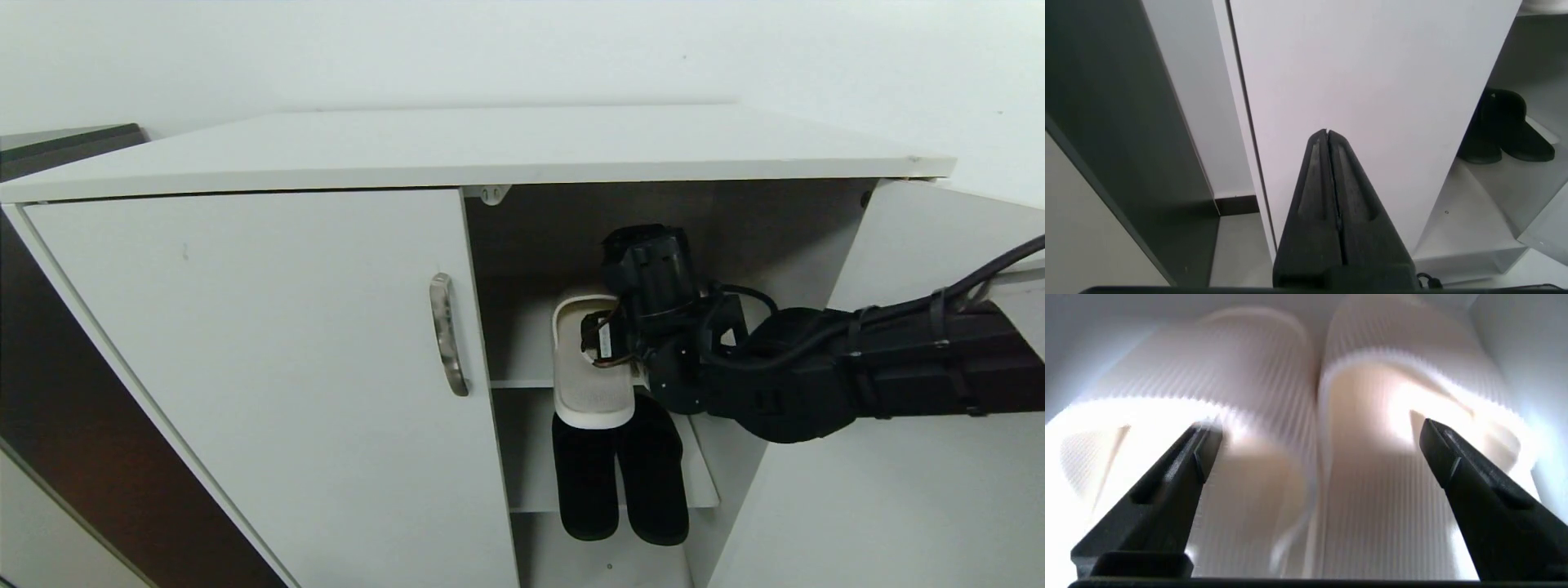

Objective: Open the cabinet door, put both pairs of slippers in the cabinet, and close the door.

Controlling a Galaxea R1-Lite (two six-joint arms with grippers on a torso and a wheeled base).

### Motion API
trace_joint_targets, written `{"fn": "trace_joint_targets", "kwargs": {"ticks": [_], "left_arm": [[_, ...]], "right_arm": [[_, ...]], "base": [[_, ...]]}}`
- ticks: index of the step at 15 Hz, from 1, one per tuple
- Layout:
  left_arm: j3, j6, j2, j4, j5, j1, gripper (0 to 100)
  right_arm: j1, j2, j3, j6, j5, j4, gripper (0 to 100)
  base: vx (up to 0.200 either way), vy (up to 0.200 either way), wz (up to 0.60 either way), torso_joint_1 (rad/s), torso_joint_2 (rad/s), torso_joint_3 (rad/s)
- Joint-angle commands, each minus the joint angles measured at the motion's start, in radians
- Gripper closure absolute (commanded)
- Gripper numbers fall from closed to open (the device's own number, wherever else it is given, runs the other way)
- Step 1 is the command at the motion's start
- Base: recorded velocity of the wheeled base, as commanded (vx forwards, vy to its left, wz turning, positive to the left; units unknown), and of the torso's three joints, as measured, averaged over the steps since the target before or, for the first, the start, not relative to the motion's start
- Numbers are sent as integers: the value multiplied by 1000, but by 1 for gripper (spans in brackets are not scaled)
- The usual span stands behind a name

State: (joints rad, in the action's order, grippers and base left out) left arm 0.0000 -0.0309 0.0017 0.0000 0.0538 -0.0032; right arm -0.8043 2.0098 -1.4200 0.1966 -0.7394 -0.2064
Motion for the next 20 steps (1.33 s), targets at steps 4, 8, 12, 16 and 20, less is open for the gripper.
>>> {"fn": "trace_joint_targets", "kwargs": {"ticks": [4, 8, 12, 16, 20], "left_arm": [[0, 0, 0, 0, 0, 0, 100], [0, 0, 0, 0, 0, 0, 100], [0, 0, 0, 0, 0, 0, 100], [0, 0, 0, 0, 0, 0, 100], [0, 0, 0, 0, 0, 0, 100]], "right_arm": [[-105, -240, 268, 26, -8, -111, 0], [-174, -321, 389, 21, 28, -160, 0], [-188, -295, 414, 20, 29, -180, 100], [-188, -250, 414, 20, 26, -208, 100], [-188, -243, 414, 24, 23, -209, 100]], "base": [[0, 0, 0, 0, 0, 0], [0, 0, 0, 0, 0, 0], [0, 0, 0, 0, 0, 0], [0, 0, 0, 0, 0, 0], [0, 0, 0, 0, 0, 0]]}}
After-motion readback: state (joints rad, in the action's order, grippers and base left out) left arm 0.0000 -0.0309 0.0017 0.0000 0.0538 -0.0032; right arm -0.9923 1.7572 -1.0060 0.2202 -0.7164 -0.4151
